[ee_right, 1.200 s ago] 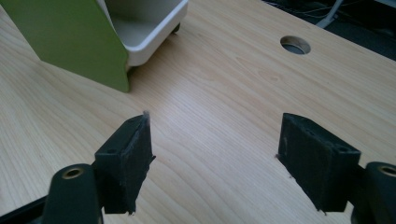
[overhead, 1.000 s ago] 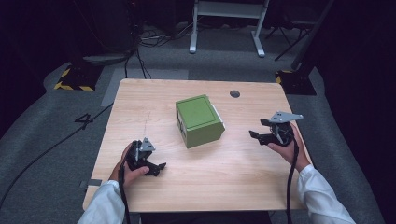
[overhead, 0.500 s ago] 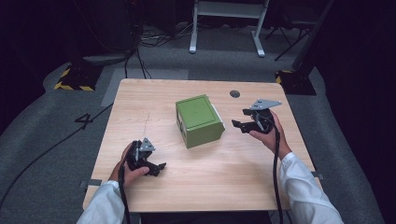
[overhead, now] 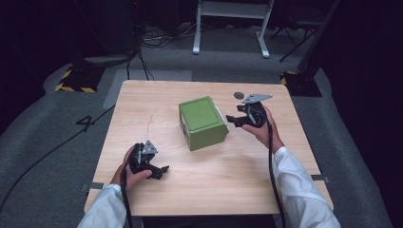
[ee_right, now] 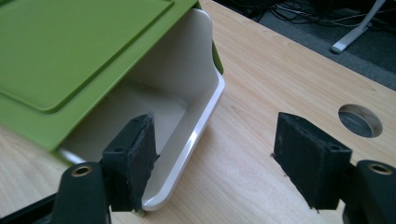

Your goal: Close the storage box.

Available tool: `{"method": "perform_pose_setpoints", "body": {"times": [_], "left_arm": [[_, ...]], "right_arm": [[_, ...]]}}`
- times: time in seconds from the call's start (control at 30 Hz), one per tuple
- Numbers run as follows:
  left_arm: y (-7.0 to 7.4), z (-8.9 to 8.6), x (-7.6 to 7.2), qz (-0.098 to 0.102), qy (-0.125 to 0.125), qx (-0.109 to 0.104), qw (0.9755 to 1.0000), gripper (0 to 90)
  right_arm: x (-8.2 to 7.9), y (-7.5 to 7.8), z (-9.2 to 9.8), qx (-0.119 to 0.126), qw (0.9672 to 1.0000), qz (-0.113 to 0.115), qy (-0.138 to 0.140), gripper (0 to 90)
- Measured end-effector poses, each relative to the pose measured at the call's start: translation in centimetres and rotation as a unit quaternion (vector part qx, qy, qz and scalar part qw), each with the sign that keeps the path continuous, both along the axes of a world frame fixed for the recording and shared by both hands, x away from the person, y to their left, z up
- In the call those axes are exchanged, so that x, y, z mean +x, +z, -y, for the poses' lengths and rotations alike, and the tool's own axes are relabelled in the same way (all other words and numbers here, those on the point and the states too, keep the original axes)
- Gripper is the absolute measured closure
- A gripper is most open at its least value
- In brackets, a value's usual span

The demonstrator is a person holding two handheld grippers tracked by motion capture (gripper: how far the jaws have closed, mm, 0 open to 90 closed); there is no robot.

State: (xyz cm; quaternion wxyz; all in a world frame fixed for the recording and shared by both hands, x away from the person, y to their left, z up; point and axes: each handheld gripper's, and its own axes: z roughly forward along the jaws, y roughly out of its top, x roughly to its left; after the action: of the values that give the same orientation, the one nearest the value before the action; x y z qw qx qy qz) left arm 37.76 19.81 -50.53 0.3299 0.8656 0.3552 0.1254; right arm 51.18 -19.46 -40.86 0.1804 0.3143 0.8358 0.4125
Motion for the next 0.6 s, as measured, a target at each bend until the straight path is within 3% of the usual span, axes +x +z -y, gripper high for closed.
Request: {"method": "perform_pose_setpoints", "body": {"times": [0.13,0.33,0.5,0.6], "left_arm": [[0.0,0.0,0.0,0.000,0.000,0.000,1.0000,0.1],[0.0,0.0,0.0,0.000,0.000,0.000,1.0000,0.1],[0.0,0.0,0.0,0.000,0.000,0.000,1.0000,0.1],[0.0,0.0,0.0,0.000,0.000,0.000,1.0000,0.1]], "right_arm": [[0.7,-0.7,-0.6,-0.022,0.9997,0.000,-0.002,30.5],[1.6,-2.2,-1.2,-0.032,0.9992,-0.024,0.000,31.3],[1.9,-2.7,-1.3,-0.017,0.9991,-0.039,0.005,31.5],[2.0,-3.1,-1.5,-0.027,0.9986,-0.044,0.009,31.6]]}}
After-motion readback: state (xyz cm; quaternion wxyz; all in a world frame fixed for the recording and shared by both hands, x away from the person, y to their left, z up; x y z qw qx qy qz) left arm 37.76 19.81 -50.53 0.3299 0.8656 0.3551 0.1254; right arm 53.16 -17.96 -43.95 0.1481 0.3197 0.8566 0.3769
